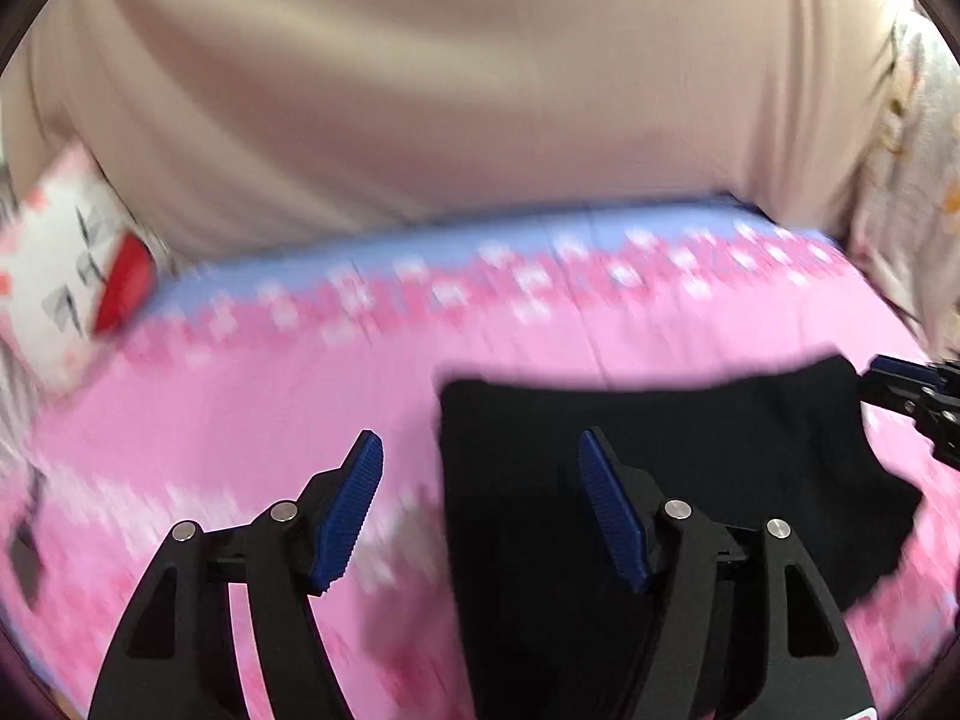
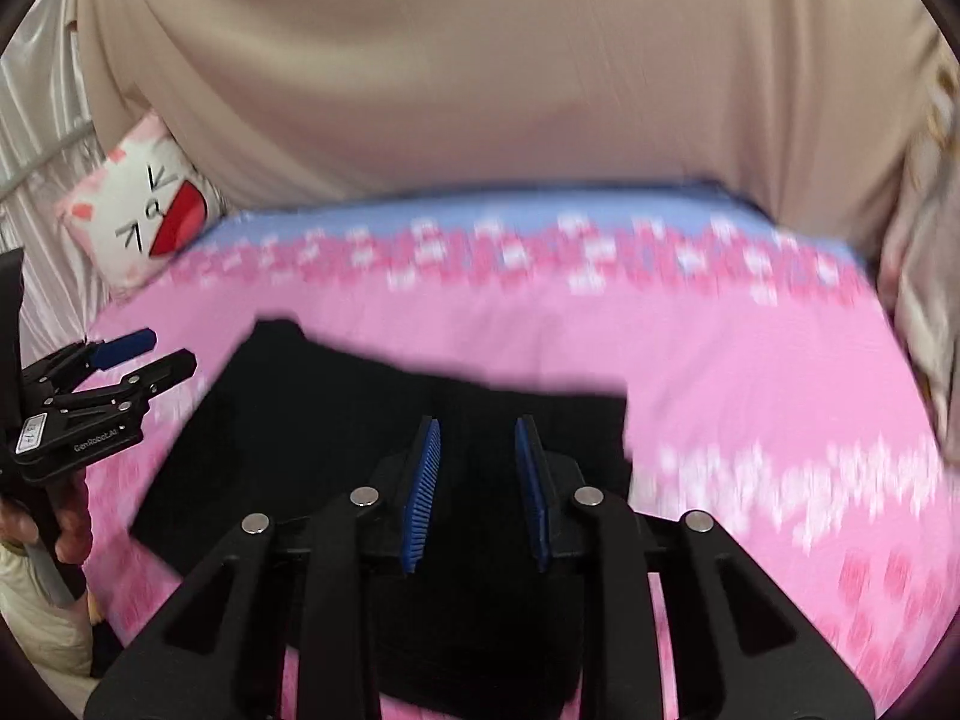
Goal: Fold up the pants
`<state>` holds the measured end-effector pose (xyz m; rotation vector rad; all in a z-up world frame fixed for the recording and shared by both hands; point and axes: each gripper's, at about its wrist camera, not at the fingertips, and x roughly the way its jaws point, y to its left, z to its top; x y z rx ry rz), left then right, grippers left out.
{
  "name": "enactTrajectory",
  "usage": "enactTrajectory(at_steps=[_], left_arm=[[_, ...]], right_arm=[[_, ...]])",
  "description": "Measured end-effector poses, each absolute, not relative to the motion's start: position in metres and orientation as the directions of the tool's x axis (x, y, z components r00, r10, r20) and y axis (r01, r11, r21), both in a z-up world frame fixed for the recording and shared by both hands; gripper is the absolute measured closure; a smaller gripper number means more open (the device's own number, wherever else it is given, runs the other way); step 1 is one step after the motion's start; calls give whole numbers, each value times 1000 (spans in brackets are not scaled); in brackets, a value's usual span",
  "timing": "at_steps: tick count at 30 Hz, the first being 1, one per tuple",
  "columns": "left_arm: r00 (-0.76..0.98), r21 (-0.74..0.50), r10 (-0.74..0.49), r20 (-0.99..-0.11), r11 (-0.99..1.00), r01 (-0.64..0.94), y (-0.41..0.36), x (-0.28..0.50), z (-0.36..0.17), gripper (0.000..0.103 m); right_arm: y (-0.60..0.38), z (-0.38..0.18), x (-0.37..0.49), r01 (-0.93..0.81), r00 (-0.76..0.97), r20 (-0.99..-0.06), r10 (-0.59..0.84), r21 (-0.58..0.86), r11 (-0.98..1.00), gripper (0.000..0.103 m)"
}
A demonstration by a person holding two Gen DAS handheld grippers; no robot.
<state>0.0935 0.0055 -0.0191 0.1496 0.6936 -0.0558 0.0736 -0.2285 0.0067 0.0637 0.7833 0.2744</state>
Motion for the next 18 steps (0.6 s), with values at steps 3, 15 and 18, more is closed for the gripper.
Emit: enactTrajectory(at_steps=[3, 15, 18], left_arm=[[710, 141, 29, -704, 985, 99, 3, 145, -38, 35], [660, 56, 45, -750, 998, -4, 39, 157, -54, 28], [719, 39, 14, -695, 999, 19, 50, 110, -22, 27]], right_arm=[[-229, -19, 121, -184, 620, -745, 246, 166, 969, 79], [-294, -32, 99, 3, 651, -723, 230, 305, 952, 75], [-299, -2, 44, -35, 712, -678, 184, 227, 973, 73]])
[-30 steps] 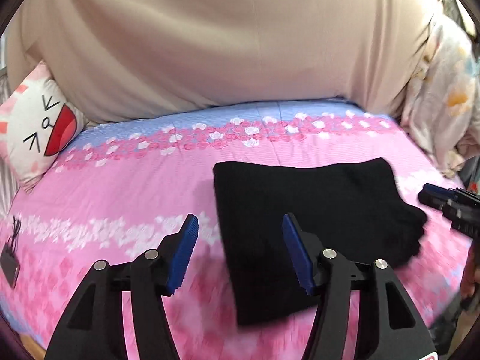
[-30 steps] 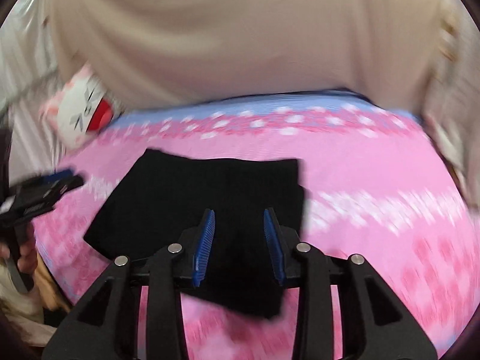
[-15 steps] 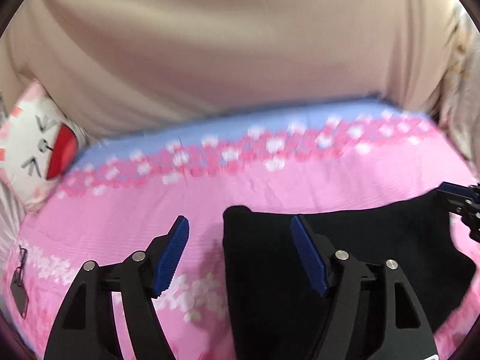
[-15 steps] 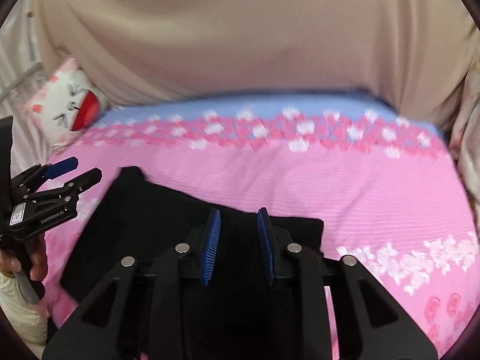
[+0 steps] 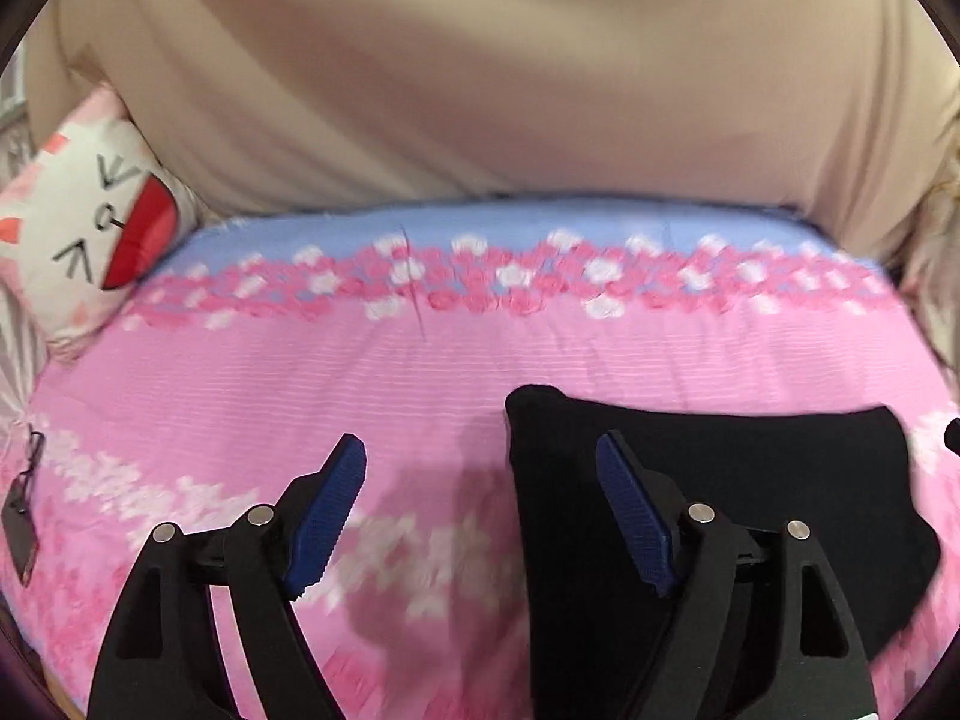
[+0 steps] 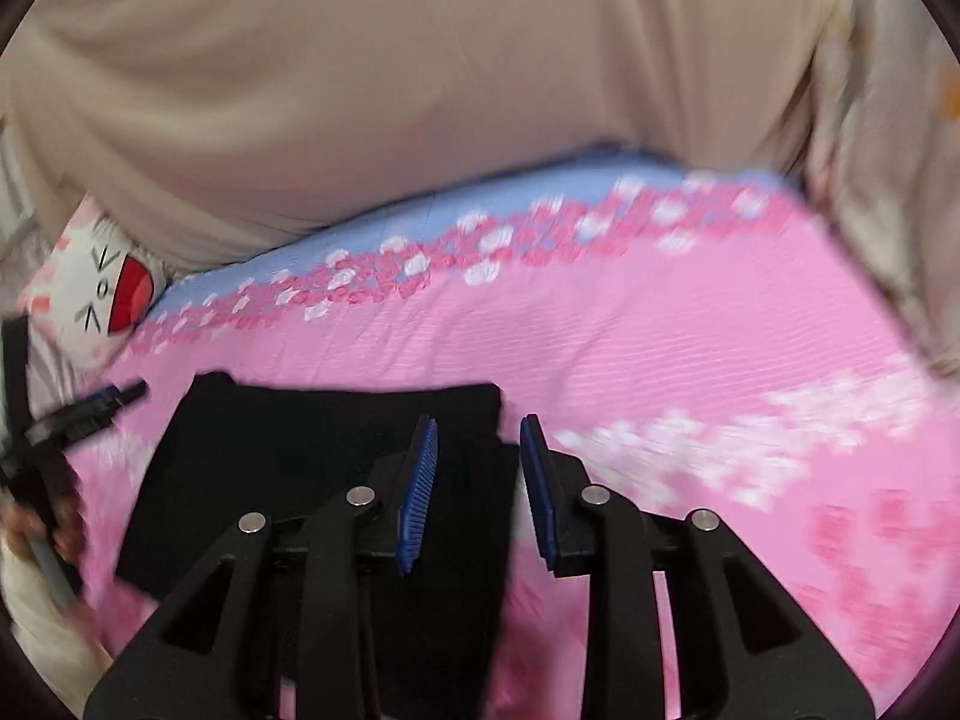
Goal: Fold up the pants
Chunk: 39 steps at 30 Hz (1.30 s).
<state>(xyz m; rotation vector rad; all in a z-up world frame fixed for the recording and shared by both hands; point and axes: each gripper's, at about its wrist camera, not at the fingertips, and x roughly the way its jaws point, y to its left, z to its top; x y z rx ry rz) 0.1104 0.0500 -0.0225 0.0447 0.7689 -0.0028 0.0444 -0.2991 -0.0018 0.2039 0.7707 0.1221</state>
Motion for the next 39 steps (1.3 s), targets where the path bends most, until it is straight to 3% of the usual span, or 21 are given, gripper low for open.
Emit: enactTrajectory(at_steps=[5, 10, 13, 16, 23, 39], left_arm=[[730, 80, -18, -683, 992, 100, 30, 39, -20, 26], [677, 157, 13, -735, 976, 152, -7, 9, -63, 26], [644, 164, 37, -764, 977, 138, -11, 12, -87, 25], [636, 132, 31, -771, 985, 112, -6, 11, -87, 24], [658, 146, 59, -751, 986, 78, -11, 5, -71, 24], [621, 133, 73, -780, 990, 51, -10, 4, -74, 24]], right_arm=[[-284, 1, -28, -76, 694, -705, 145, 129, 989, 73], [-262, -31, -42, -117, 637, -747, 191, 152, 981, 75], [-257, -64, -33, -91, 581, -807, 110, 70, 993, 73], [-265, -64, -39, -70, 584, -797, 156, 142, 987, 72], [-259, -27, -54, -78, 661, -736, 146, 126, 989, 72], [-236, -49, -53, -112, 610, -782, 130, 77, 991, 72]])
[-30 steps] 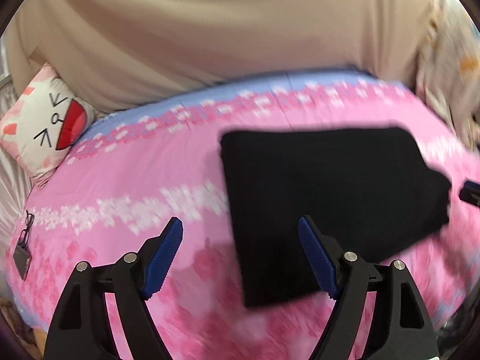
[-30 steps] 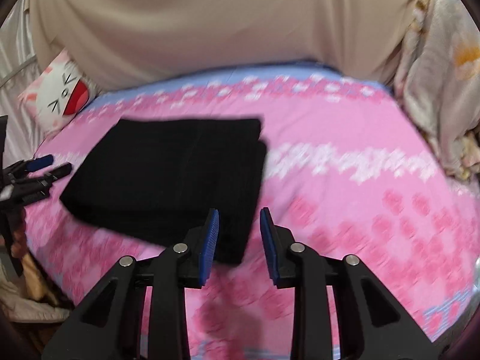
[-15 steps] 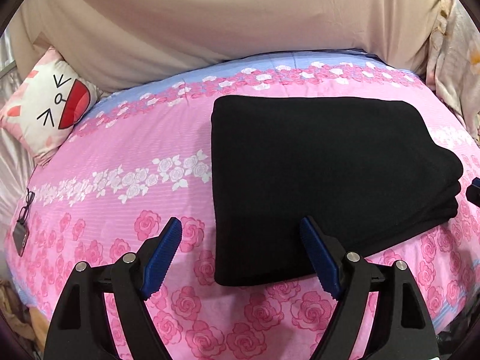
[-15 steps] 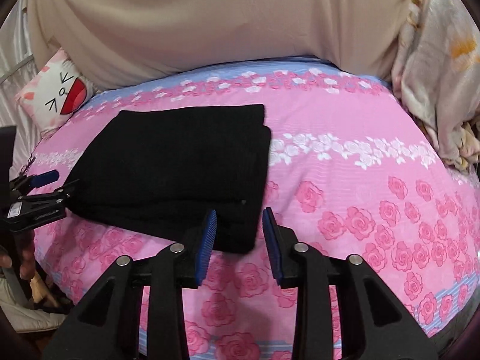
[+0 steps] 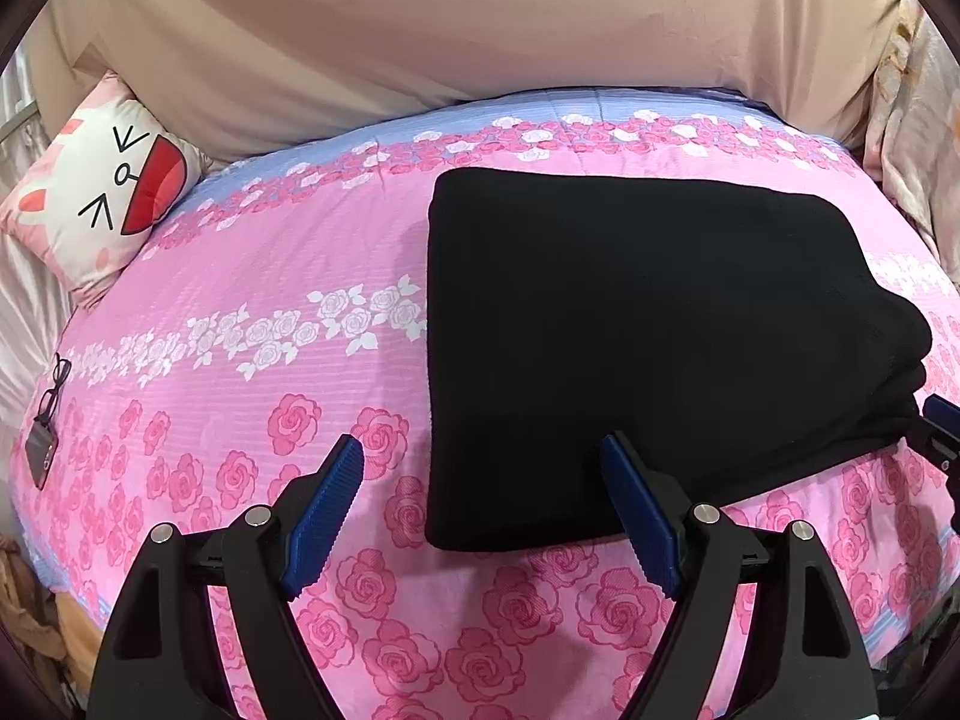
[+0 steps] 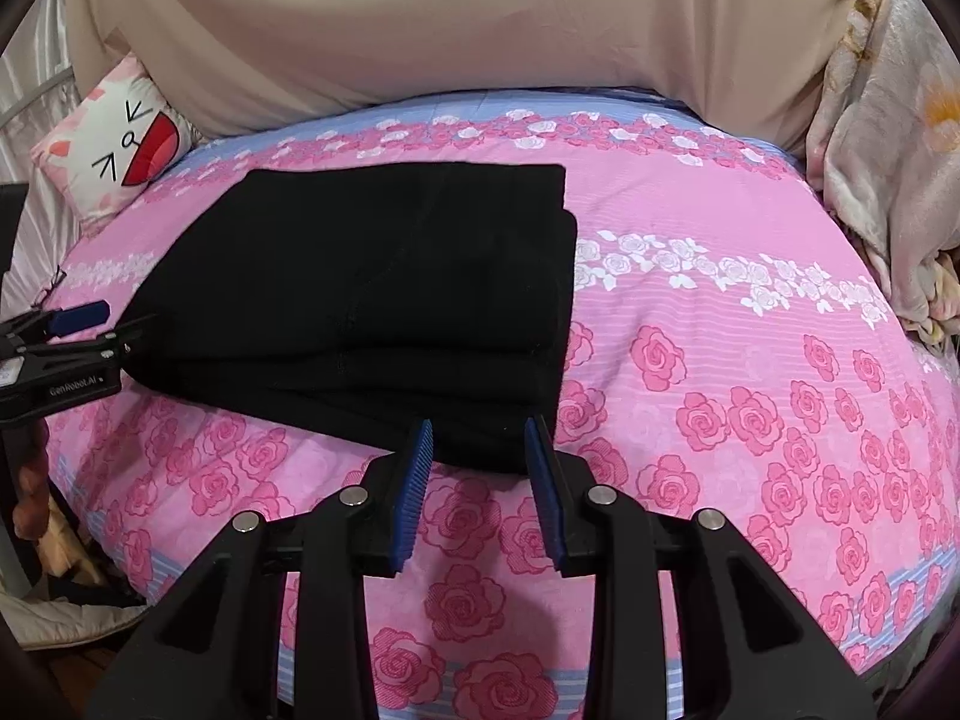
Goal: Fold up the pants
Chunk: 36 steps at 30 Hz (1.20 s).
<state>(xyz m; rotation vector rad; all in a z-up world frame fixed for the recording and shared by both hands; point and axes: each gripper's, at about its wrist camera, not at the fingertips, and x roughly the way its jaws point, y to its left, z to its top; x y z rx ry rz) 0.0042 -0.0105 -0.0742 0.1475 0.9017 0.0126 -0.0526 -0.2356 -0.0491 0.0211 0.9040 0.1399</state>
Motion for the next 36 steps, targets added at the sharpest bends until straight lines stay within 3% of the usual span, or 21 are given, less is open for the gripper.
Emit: enactTrajectory(at_steps=[4, 5, 7, 20, 21, 23, 26, 29, 32, 36], left_arm=[[617, 128, 70, -784, 991, 50, -10, 5, -75, 24], [616, 126, 68, -785, 991, 51, -9, 4, -75, 24], [622, 126, 66, -780, 991, 53, -7, 1, -73, 24], [603, 158, 83, -793, 985, 72, -3, -10, -83, 22], [601, 165, 90, -795, 984, 71, -3, -9, -84, 22], [597, 180, 106, -796, 981, 65, 0, -8, -89, 22], [574, 182, 124, -809, 982, 44, 6, -4, -97, 22], [568, 183, 135, -812, 983, 28, 13, -2, -100, 22], [564, 175, 129, -816, 984, 28, 15, 0, -104, 19], [574, 179, 128, -809, 983, 33, 17, -3, -98, 19]], right_arm=[[-233, -57, -51, -115, 593, -796, 116, 59, 992, 69], [-233, -58, -52, -118, 590, -799, 114, 55, 991, 58], [-234, -59, -56, -110, 595, -800, 80, 18, 994, 49], [-240, -71, -48, -100, 611, -790, 51, -14, 995, 50], [-238, -71, -44, -106, 613, -788, 56, -12, 994, 50], [-237, -74, -34, -129, 606, -790, 94, 19, 992, 70], [-244, -66, -29, -125, 604, -785, 137, 77, 989, 85], [-260, -51, -33, -99, 623, -761, 180, 152, 983, 87], [-265, -82, -26, -86, 577, -798, 171, 149, 985, 86], [-272, -57, -35, -82, 590, -776, 222, 216, 973, 84]])
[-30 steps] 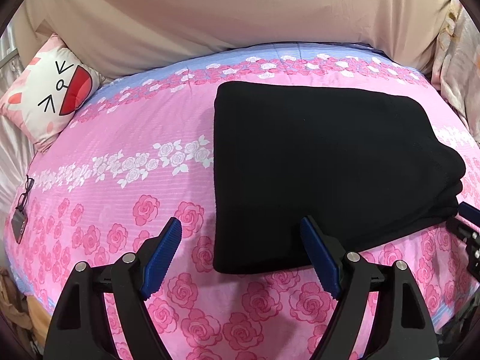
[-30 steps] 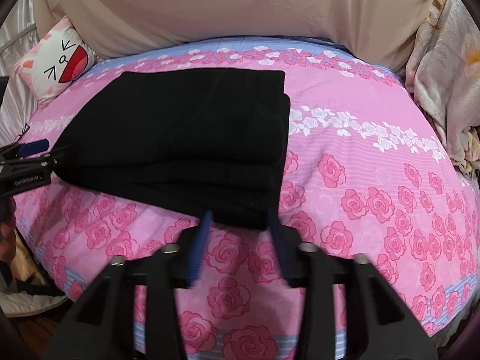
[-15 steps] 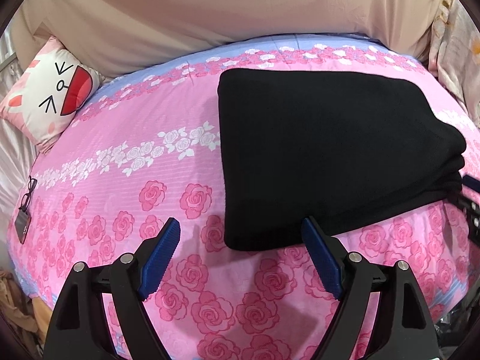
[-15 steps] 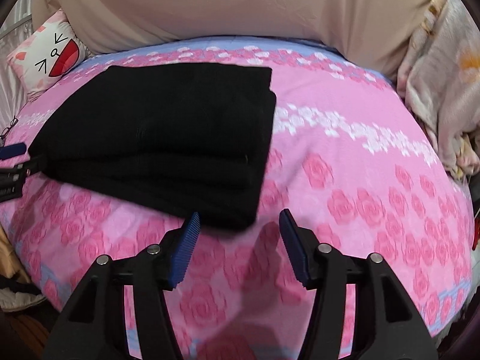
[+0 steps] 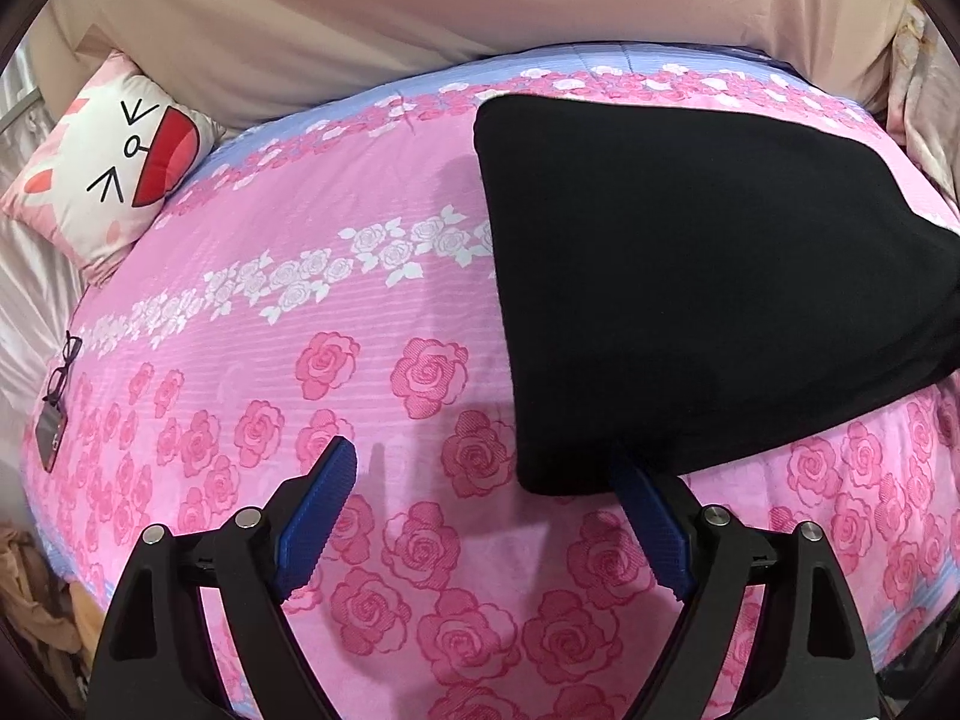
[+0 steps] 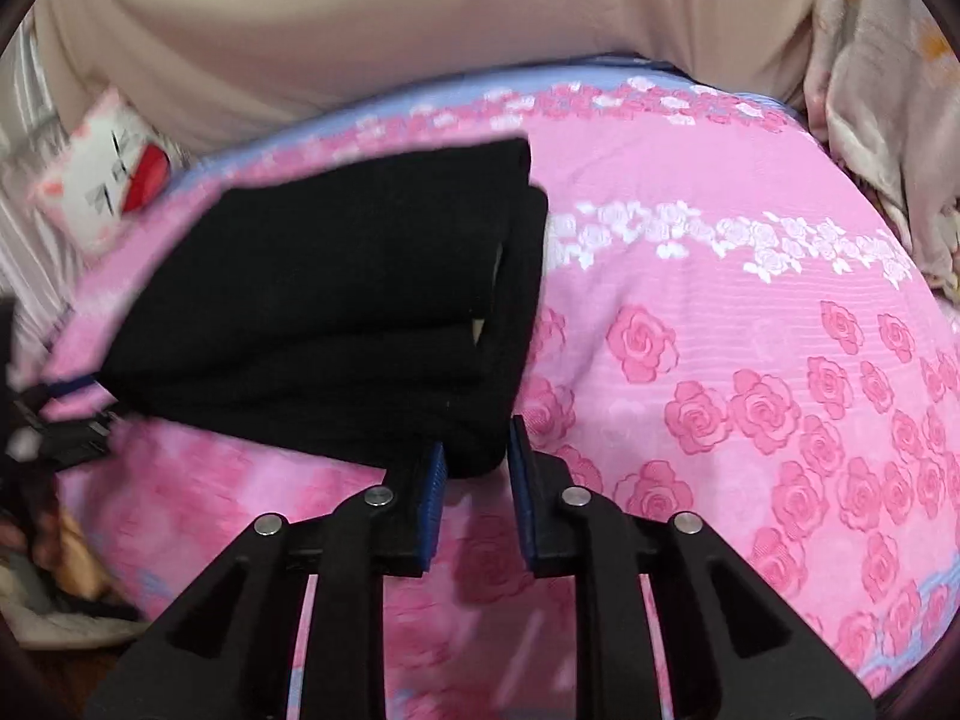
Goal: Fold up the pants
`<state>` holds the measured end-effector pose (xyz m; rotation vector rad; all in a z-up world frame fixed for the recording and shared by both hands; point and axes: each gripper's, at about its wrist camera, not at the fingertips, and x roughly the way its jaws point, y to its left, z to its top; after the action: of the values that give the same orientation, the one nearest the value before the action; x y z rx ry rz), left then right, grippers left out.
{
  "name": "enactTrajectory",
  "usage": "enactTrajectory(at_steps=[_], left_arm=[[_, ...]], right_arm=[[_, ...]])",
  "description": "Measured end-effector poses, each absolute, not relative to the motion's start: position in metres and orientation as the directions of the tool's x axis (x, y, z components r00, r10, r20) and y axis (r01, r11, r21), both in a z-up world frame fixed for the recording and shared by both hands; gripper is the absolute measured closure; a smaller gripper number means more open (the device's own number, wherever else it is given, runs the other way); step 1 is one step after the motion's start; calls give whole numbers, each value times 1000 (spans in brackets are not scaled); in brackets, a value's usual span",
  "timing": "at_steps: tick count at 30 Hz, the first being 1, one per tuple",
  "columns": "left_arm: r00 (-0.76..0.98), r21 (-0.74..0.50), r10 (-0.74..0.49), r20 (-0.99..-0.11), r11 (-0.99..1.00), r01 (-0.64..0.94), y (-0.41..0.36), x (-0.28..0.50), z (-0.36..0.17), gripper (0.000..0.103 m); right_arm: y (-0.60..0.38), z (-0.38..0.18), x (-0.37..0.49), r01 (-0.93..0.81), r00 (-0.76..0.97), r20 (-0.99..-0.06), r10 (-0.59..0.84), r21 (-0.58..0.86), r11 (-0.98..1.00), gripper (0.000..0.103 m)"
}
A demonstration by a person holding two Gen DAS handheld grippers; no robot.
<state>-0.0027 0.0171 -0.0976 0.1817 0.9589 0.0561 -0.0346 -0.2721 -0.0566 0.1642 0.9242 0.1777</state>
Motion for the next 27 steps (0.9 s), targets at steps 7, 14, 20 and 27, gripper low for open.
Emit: enactTrajectory(at_steps=[7, 14, 20, 27], left_arm=[[598, 165, 112, -794, 986, 34, 17, -3, -86, 19], [609, 168, 107, -786, 985, 43, 14, -7, -80, 20], [607, 186, 118, -786, 981, 50, 6, 2, -83, 20], [565, 165, 108, -818, 985, 50, 12, 11, -101, 16]], right_arm=[[-272, -31, -37, -89, 649, -730, 214, 206, 974, 46], [-259, -51, -46, -145, 612, -778, 141, 65, 987, 48], [-242, -63, -34, -164, 628, -767, 129, 32, 986, 85], [-290, -75, -29, -14, 593, -789, 162, 192, 981, 87]])
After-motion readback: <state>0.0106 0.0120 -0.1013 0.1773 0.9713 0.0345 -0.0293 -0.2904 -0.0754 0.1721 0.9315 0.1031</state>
